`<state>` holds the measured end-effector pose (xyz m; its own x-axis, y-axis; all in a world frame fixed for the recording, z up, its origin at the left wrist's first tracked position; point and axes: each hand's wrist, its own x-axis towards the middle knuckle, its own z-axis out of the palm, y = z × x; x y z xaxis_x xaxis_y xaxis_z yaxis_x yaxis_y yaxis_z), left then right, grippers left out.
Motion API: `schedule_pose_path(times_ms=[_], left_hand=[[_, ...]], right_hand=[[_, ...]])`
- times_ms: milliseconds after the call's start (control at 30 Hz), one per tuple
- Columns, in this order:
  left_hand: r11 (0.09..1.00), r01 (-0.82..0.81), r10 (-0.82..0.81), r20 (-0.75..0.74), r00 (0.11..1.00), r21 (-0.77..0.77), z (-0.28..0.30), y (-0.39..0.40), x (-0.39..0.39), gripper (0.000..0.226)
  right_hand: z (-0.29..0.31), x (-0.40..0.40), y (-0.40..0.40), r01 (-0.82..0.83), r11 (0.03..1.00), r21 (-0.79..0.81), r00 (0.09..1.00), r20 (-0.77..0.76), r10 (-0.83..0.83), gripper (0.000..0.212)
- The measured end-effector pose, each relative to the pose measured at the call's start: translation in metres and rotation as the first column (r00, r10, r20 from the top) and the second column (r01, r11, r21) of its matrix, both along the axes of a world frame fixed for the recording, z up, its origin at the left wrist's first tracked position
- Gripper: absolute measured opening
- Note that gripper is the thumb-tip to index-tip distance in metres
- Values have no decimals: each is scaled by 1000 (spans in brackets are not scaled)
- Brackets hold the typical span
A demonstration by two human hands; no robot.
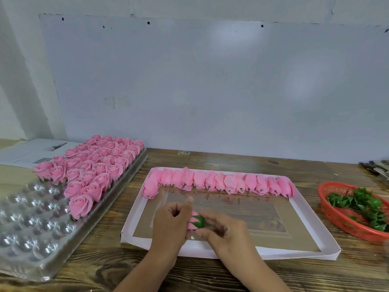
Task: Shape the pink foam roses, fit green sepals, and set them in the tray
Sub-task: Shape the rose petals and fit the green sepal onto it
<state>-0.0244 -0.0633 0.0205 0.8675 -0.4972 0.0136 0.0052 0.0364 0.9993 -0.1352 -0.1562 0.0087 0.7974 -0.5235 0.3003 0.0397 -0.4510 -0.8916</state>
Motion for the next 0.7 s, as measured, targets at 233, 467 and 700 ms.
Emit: schedule_pose_path(times_ms=[233, 467, 700], left_hand=[[1000, 21, -21, -7, 1000, -3, 1, 1, -1, 39], [996, 68, -68, 5, 998, -57, 7, 3, -3, 40], [957, 260, -254, 61, 965, -127, 10, 5, -1, 29]], right_hand=[[0, 0, 2, 47, 999, -24, 999, -7, -47, 51], [2, -1, 3, 42, 998, -51, 998, -35, -43, 44], [15, 0, -4, -31, 925, 380, 988, 149, -28, 26]])
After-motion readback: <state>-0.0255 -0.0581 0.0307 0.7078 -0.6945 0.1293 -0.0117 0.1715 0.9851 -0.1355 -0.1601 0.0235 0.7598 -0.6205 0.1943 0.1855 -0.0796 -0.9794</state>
